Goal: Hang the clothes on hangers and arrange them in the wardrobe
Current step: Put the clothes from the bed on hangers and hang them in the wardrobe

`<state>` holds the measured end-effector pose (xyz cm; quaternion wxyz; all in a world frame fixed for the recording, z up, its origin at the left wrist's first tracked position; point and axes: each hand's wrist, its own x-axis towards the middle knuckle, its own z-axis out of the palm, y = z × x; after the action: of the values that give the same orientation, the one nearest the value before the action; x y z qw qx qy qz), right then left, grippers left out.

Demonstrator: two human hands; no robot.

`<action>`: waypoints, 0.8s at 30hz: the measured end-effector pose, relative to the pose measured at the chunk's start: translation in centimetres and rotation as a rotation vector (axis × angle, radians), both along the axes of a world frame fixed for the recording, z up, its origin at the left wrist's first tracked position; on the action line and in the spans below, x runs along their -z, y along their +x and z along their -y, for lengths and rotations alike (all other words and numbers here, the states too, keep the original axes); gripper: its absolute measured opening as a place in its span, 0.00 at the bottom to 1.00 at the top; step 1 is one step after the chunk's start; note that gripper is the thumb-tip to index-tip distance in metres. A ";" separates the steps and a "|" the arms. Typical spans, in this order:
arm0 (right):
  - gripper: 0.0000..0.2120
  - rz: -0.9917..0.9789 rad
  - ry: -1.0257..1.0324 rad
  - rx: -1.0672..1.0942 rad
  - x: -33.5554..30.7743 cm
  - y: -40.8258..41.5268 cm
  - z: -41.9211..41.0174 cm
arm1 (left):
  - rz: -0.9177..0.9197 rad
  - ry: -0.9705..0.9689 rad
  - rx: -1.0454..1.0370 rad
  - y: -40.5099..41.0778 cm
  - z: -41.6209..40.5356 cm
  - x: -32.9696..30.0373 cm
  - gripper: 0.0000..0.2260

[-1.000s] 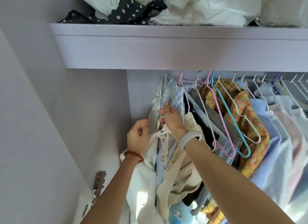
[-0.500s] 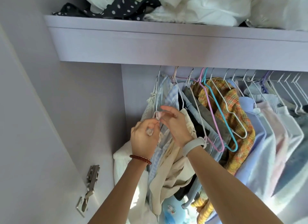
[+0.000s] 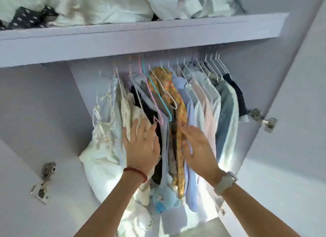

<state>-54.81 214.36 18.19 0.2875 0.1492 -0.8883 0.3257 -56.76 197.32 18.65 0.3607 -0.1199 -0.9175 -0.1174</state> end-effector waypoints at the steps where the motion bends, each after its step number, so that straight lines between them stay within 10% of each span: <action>1: 0.18 0.016 0.077 0.095 1.0 2.3 -3.1 | 0.026 -0.055 0.042 1.3 -2.6 1.1 0.18; 24: 0.19 0.703 -0.178 1.603 16.9 52.4 -39.1 | 0.543 -0.695 1.533 35.5 -56.2 17.7 0.21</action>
<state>-2.45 253.48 1.25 0.1499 -0.6511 -0.7342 0.1209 -21.25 253.54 0.92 -0.1043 -0.7728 -0.6225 -0.0658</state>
